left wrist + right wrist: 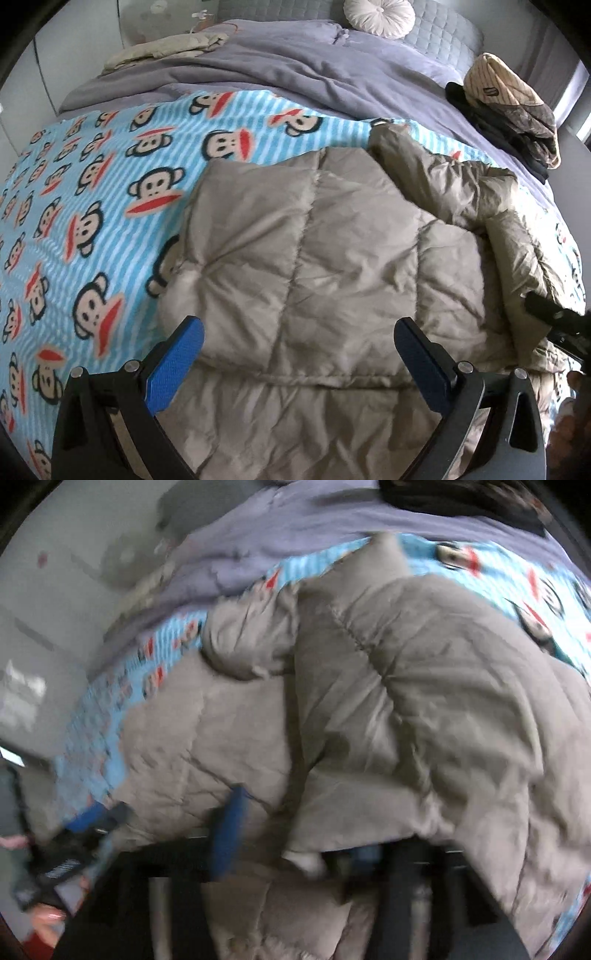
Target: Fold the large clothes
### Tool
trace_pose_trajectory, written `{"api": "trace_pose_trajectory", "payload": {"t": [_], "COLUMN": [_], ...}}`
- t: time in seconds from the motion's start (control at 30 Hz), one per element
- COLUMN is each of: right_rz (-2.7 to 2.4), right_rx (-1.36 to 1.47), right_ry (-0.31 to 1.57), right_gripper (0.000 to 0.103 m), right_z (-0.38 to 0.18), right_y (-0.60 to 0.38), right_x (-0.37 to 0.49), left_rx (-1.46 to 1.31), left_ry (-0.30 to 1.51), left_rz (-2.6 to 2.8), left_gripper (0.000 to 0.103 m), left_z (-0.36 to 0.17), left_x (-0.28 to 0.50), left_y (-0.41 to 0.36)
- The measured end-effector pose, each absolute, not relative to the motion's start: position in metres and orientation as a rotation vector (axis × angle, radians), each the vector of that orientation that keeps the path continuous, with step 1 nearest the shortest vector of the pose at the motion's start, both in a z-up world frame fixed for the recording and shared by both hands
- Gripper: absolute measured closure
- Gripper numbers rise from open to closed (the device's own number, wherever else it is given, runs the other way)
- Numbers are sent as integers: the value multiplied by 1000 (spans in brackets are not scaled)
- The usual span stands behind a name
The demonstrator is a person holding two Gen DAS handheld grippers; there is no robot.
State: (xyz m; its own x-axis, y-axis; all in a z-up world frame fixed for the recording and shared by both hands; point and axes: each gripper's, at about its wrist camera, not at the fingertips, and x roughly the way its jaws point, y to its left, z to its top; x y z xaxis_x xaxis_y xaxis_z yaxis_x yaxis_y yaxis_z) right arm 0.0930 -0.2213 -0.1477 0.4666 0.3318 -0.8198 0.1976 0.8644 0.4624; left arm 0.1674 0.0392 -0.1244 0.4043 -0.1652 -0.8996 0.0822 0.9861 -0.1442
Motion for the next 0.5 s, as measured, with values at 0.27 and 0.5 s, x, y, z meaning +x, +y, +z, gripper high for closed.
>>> {"api": "trace_pose_trajectory", "payload": {"t": [0.27, 0.5], "right_rz": [-123, 173], "right_rx": [785, 413], "right_ry": [952, 978], "right_gripper": [96, 95], "right_z": [-128, -98], "right_y": [-286, -184], "right_x": [78, 109], "left_rx": [-170, -315], "left_ry": [1148, 1140], "left_rz": [-219, -281], "left_gripper": [11, 11], "left_z": [-119, -109], "left_x": [176, 182], "left_y": [50, 85]}}
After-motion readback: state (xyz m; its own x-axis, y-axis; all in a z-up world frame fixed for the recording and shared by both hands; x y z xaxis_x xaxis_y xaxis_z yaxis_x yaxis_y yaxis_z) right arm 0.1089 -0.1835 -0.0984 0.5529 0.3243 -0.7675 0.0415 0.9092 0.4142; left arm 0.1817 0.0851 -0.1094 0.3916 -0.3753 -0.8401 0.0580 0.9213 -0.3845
